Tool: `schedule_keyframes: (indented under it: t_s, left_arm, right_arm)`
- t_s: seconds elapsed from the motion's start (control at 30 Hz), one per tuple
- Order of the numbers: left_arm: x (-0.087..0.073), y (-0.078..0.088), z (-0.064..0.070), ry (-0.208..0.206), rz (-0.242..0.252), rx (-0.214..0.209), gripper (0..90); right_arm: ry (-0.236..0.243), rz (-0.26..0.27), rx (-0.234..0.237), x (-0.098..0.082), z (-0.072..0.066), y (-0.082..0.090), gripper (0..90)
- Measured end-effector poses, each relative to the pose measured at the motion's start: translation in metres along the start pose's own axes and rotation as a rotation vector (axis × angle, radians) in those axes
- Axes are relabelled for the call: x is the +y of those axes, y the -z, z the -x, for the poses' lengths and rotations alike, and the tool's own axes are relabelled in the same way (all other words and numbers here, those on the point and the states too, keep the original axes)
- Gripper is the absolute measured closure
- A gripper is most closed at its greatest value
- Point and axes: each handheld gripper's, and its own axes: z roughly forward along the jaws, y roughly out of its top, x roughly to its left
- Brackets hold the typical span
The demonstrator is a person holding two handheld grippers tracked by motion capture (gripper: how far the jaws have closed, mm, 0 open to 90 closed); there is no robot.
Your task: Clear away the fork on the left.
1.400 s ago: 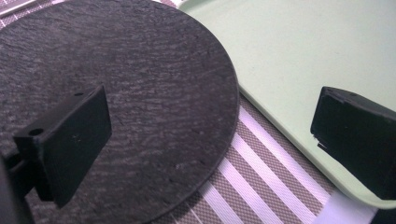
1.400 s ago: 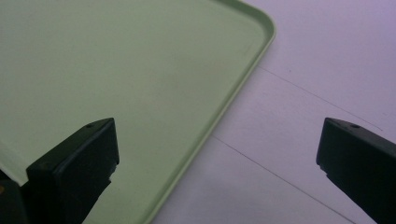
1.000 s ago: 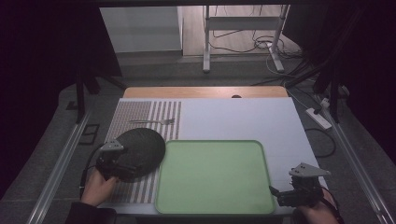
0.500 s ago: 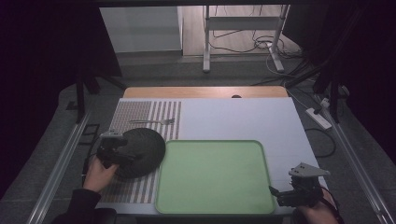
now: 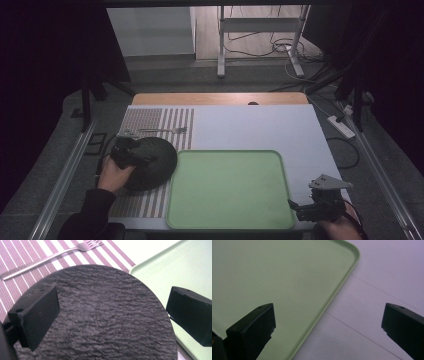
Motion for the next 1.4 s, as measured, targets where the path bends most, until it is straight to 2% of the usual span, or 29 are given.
schedule_keyframes:
  t_s: [0.23, 0.3, 0.6, 0.67, 0.8, 0.87, 1.03, 1.13, 1.23, 1.4]
  left_arm:
    - [0.01, -0.009, -0.007, -0.001, -0.004, 0.017, 0.0]
    - [0.014, -0.012, -0.012, 0.015, 0.001, 0.015, 0.0]
    - [0.02, -0.021, -0.027, 0.04, 0.005, 0.008, 0.0]
    - [0.021, -0.024, -0.033, 0.042, 0.012, 0.027, 0.0]
    - [0.023, -0.027, -0.038, 0.048, 0.008, 0.027, 0.0]
    - [0.027, -0.03, -0.042, 0.052, 0.007, 0.047, 0.0]
    - [0.034, -0.035, -0.047, 0.038, 0.004, 0.064, 0.0]
    - [0.037, -0.036, -0.05, 0.055, -0.006, 0.074, 0.0]
    - [0.04, -0.038, -0.054, 0.077, -0.01, 0.063, 0.0]
    - [0.045, -0.043, -0.063, 0.092, -0.021, 0.07, 0.0]
  right_arm:
    - [0.0, -0.001, 0.0, 0.0, 0.0, 0.0, 0.0]
    - [0.002, 0.0, 0.001, 0.0, 0.0, 0.0, 0.0]
    - [0.002, -0.005, 0.002, 0.0, 0.0, 0.0, 0.0]
    - [0.002, -0.005, 0.003, 0.0, 0.0, 0.0, 0.0]
    - [0.002, -0.005, 0.003, 0.0, 0.0, 0.0, 0.0]
    - [0.002, -0.005, 0.003, 0.0, 0.0, 0.0, 0.0]
    - [0.001, -0.004, 0.005, 0.0, 0.0, 0.0, 0.0]
    - [0.0, -0.003, 0.006, 0.0, 0.0, 0.0, 0.0]
    - [0.0, -0.003, 0.006, 0.0, 0.0, 0.0, 0.0]
    - [0.0, -0.005, 0.006, 0.0, 0.0, -0.001, 0.0]
